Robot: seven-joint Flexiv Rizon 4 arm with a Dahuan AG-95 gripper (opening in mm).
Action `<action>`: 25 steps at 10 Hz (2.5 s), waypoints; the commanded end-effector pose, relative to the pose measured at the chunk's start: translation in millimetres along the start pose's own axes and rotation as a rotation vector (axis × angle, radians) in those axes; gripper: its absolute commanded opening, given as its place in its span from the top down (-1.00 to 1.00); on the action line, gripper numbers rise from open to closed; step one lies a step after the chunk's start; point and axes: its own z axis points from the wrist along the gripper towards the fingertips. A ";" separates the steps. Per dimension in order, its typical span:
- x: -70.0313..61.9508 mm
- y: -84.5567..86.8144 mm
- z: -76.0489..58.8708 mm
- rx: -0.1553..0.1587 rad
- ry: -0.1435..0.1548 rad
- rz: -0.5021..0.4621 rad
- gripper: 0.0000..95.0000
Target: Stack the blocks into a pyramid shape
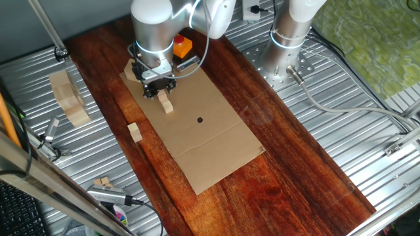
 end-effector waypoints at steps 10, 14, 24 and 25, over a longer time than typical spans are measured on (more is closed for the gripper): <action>-22.9 -10.7 -47.7 -0.025 0.034 0.030 -0.20; -34.6 -47.7 -40.7 -0.025 0.044 0.059 -0.20; -60.9 -107.7 1.8 -0.020 0.059 0.079 -0.20; -64.0 -109.4 6.0 -0.020 0.063 0.071 -0.20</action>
